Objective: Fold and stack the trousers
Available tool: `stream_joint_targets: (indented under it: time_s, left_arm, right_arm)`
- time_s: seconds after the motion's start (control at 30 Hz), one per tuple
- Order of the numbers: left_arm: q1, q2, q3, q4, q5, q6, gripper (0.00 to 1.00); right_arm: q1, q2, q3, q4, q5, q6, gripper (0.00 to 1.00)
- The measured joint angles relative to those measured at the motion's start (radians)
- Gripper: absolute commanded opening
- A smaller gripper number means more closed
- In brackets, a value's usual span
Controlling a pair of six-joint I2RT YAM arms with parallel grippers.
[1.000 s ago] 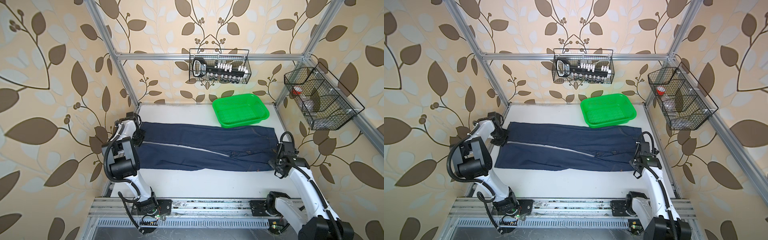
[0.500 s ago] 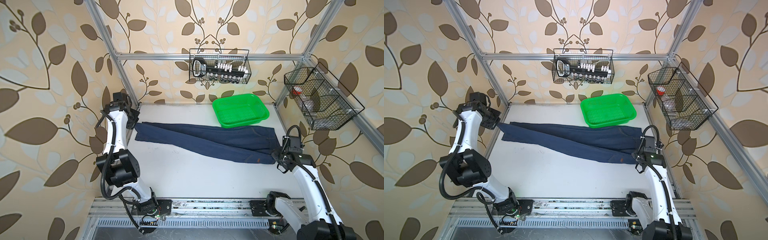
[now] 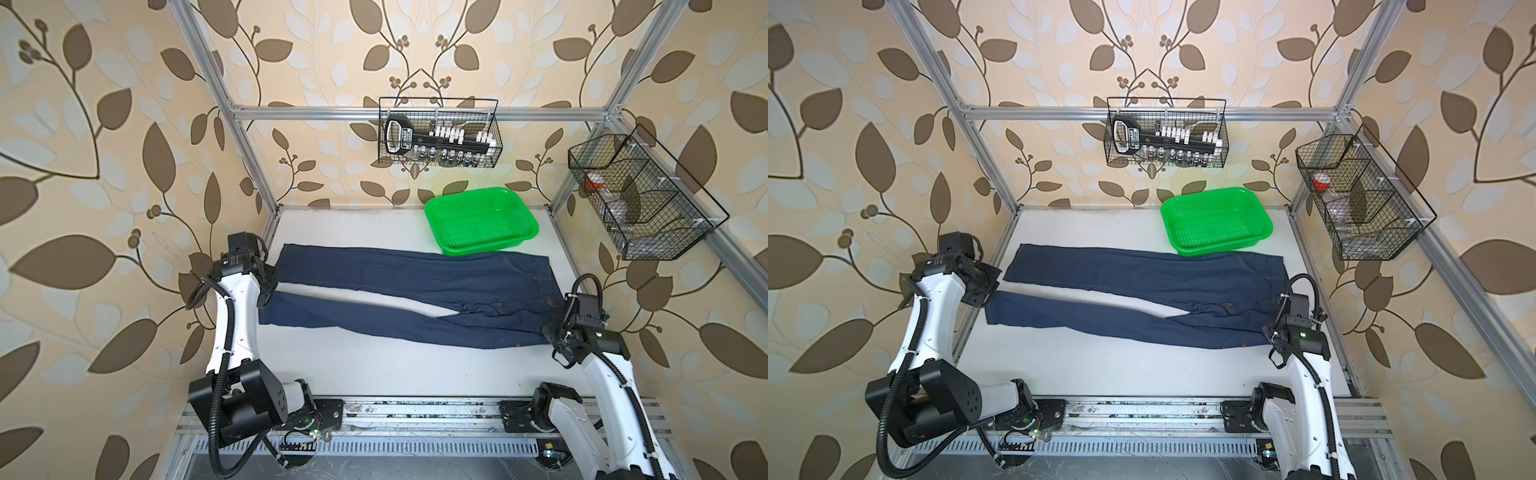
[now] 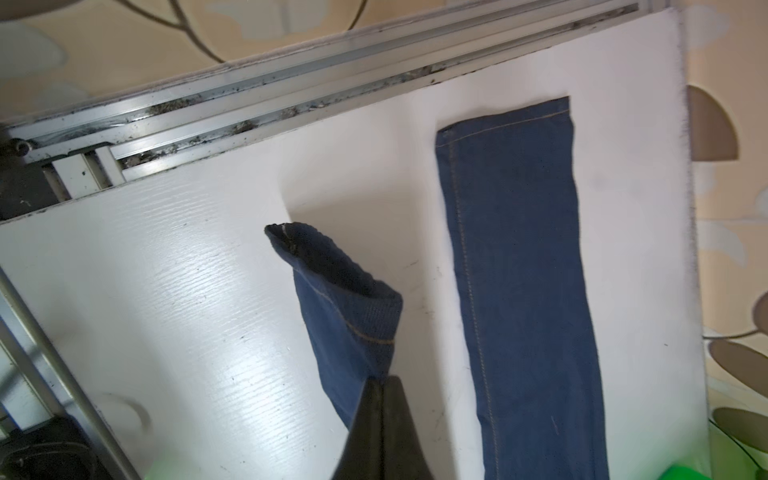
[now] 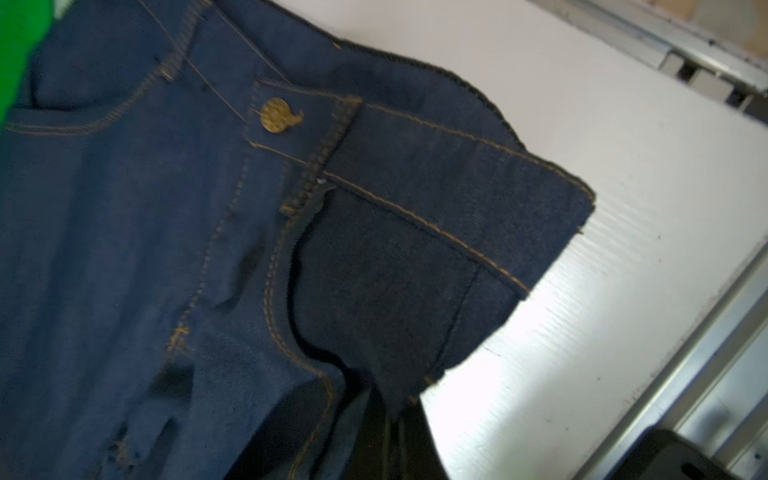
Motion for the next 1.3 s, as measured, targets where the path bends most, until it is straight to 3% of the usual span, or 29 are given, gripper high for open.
stream_joint_targets:
  time_s: [0.2,0.43,0.57,0.67,0.8,0.97,1.3]
  left_arm:
    - [0.005,0.042,0.016,0.105,0.045,0.003,0.0]
    - [0.003,0.244,0.287,0.183,0.175,0.005,0.0]
    - [0.001,0.237,0.333,0.209,0.22,0.013,0.0]
    - [0.004,0.16,0.245,0.251,0.223,0.024,0.0]
    - [0.032,0.03,-0.01,0.337,0.247,0.033,0.0]
    - [0.091,0.005,-0.237,0.38,0.254,0.053,0.0]
    - [0.242,-0.043,-0.343,0.39,0.22,0.122,0.0]
  right_arm:
    - [0.0,0.034,0.01,0.014,0.0,0.003,0.01]
    - [0.0,0.138,0.182,0.069,-0.004,-0.01,0.01]
    - [0.0,0.127,0.262,0.08,-0.001,-0.016,0.0]
    - [0.0,0.084,0.226,0.078,0.008,-0.015,0.0]
    - [0.0,0.005,0.049,0.07,-0.003,0.016,0.0]
    - [0.0,-0.068,-0.101,-0.003,-0.019,0.049,0.01]
    - [0.0,-0.055,-0.103,-0.02,-0.01,0.063,0.03]
